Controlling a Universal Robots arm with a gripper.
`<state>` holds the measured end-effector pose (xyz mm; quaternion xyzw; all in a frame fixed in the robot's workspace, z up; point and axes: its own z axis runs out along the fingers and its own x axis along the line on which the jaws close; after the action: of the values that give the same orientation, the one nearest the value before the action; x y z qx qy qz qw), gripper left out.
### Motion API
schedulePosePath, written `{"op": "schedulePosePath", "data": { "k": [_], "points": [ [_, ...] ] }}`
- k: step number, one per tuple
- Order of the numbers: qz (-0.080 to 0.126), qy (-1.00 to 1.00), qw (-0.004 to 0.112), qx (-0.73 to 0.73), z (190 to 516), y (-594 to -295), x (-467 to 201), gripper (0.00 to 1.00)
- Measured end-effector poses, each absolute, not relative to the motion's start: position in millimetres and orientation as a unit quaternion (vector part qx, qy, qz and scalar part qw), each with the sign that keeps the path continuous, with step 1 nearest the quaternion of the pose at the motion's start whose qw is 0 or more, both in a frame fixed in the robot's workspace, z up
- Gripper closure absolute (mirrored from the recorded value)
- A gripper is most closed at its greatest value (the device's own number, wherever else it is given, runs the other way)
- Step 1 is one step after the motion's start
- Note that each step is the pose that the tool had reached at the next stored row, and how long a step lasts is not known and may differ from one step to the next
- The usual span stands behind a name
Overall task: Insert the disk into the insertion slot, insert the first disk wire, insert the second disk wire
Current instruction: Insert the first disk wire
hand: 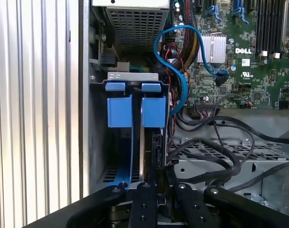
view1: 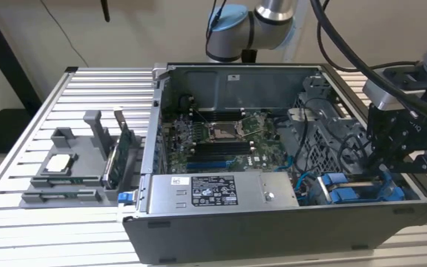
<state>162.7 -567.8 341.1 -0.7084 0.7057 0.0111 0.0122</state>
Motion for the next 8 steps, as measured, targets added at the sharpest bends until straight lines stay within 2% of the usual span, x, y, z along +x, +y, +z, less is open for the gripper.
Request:
{"op": "schedulePosePath", "data": {
  "k": [8],
  "points": [
    [0.010,0.706,0.012,-0.708,334.0,-567.8,163.1,0.81]
  ]
}}
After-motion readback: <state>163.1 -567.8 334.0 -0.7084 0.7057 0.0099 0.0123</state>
